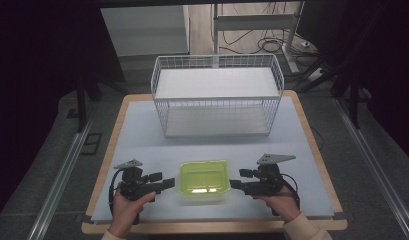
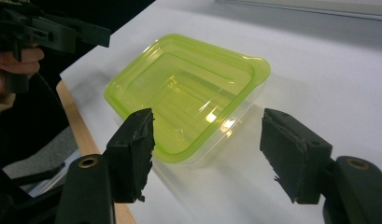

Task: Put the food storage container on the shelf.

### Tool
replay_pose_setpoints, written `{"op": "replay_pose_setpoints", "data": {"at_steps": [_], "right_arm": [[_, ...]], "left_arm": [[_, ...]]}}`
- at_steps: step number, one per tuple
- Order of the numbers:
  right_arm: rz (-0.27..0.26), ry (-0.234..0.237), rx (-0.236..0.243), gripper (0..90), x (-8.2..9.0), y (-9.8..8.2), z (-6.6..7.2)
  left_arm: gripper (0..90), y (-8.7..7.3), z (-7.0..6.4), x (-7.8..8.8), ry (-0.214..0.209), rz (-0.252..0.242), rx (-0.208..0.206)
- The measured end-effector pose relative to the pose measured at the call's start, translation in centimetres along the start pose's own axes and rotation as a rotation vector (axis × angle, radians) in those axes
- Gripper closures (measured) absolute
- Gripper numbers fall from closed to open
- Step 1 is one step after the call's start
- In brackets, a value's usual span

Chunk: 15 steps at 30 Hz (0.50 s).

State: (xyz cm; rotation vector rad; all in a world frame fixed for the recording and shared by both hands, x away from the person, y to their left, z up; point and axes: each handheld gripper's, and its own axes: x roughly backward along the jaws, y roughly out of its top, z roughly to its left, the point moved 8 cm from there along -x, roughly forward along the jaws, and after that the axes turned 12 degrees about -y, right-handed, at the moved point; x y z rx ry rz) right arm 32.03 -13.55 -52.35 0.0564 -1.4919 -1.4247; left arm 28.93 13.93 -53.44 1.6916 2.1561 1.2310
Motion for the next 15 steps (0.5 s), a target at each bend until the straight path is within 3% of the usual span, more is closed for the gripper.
{"op": "replay_pose_setpoints", "data": {"at_steps": [4, 10, 15], "right_arm": [[0.006, 0.012, -0.049, 35.3, -0.1, 0.2, -0.1], [0.038, 0.041, -0.123, 38.0, -1.2, 0.2, -0.3], [0.066, 0.024, -0.146, 41.0, -2.4, 0.2, -0.6]], "left_arm": [[25.4, 0.0, -0.1, -0.6, -0.018, 0.027, 0.008], [26.3, -0.1, 0.8, -1.0, -0.056, 0.030, 0.100], [26.4, -0.2, 1.0, -2.0, -0.081, 0.048, 0.134]]}}
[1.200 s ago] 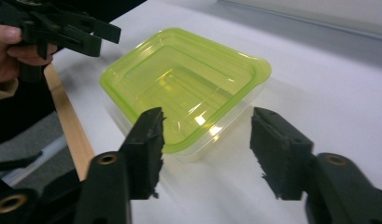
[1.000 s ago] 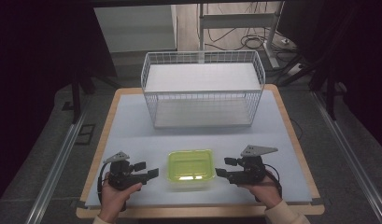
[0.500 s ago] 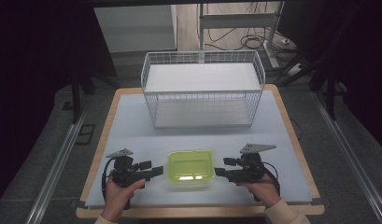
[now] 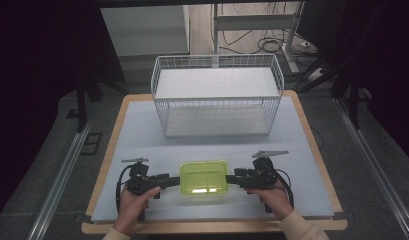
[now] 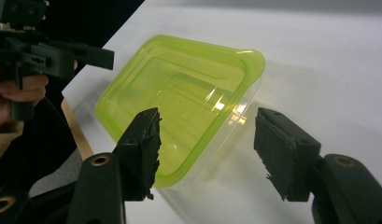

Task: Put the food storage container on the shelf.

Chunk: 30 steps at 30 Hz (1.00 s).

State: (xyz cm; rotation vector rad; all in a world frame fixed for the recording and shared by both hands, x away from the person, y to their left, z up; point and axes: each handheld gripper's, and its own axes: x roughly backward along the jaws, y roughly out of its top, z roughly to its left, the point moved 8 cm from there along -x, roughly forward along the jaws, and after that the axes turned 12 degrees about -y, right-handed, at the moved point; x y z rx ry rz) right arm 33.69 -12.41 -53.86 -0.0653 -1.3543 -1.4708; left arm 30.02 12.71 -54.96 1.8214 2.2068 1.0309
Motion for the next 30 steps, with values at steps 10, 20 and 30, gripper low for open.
{"op": "replay_pose_setpoints", "data": {"at_steps": [10, 20, 30], "right_arm": [[0.028, 0.027, -0.071, 47.5, -1.0, 0.0, -0.4], [0.062, 0.065, -0.138, 61.0, -1.8, -0.1, -0.9], [0.100, 0.104, -0.184, 65.8, -2.6, -0.5, -1.0]], "left_arm": [[29.9, -0.2, 0.9, -1.2, -0.034, 0.017, 0.061], [40.7, -0.1, 1.3, -2.1, -0.066, 0.035, 0.103], [54.6, -0.4, 1.4, -2.5, -0.093, 0.046, 0.124]]}}
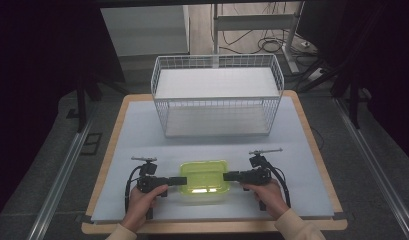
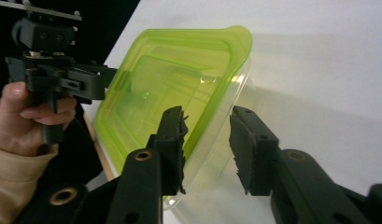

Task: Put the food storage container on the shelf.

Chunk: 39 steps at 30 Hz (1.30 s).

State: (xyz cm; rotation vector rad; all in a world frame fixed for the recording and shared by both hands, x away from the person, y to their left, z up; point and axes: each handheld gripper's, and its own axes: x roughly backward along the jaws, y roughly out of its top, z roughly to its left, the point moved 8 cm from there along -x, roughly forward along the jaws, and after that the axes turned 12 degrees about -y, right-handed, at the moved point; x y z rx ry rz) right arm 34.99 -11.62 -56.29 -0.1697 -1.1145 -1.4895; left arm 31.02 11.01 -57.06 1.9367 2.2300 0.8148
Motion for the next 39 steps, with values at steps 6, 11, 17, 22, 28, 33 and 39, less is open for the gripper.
{"op": "replay_pose_setpoints", "data": {"at_steps": [6, 11, 17, 22, 28, 33, 39], "right_arm": [[0.020, 0.027, -0.029, 71.0, 0.0, -0.2, 0.1], [0.013, 0.036, -0.062, 76.0, 0.4, -0.1, 0.2], [-0.016, 0.032, -0.075, 79.9, 1.2, 0.0, 0.4], [-0.031, 0.037, -0.063, 80.1, 1.7, 0.2, 0.8], [-0.050, 0.042, -0.041, 80.0, 2.4, 0.4, 1.2], [-0.060, 0.044, -0.026, 80.1, 2.7, 0.5, 1.5], [-0.073, 0.046, -0.009, 80.1, 3.0, 0.8, 1.9]], "left_arm": [[69.9, 0.0, 0.0, 0.2, 0.015, -0.003, -0.018], [76.8, -0.1, -0.5, 0.4, 0.003, -0.014, -0.040], [80.3, -0.1, -1.4, 0.6, 0.005, -0.016, -0.091], [80.5, 0.0, -2.0, 0.7, -0.009, -0.025, -0.103], [80.7, 0.0, -2.4, 0.8, -0.010, -0.030, -0.113], [81.0, 0.2, -2.6, 1.0, -0.003, -0.033, -0.125], [81.3, 0.3, -2.7, 1.0, -0.007, -0.040, -0.128]]}}
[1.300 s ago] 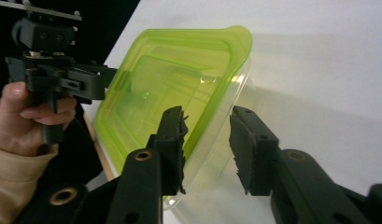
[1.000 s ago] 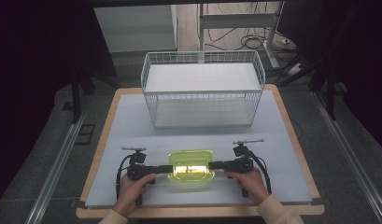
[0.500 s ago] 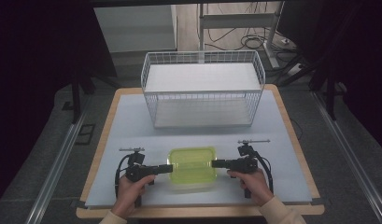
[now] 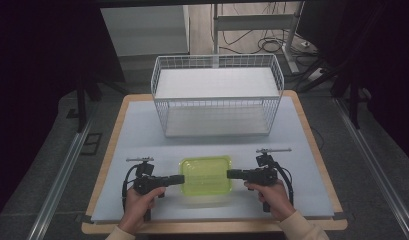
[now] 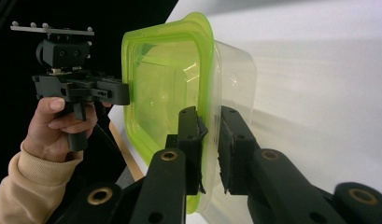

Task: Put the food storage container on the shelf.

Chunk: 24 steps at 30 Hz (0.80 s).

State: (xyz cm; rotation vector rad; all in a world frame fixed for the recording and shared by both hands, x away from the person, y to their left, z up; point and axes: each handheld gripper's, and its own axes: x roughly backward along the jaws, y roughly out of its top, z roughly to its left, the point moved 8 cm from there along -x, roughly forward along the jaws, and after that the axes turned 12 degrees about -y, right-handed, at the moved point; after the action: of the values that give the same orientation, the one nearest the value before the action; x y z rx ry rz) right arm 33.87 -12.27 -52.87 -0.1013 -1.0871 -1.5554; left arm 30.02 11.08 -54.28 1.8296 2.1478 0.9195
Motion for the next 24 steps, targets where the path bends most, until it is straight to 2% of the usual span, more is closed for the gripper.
{"op": "replay_pose_setpoints", "data": {"at_steps": [9, 24], "right_arm": [[-0.012, -0.001, 0.015, 80.0, 0.6, 0.3, 0.4], [-0.046, 0.000, 0.036, 80.0, 2.0, 1.3, 0.8]], "left_arm": [[81.5, 0.2, -0.3, 0.0, -0.008, -0.003, -0.004], [81.5, 1.7, -1.4, -0.3, -0.018, 0.009, -0.033]]}}
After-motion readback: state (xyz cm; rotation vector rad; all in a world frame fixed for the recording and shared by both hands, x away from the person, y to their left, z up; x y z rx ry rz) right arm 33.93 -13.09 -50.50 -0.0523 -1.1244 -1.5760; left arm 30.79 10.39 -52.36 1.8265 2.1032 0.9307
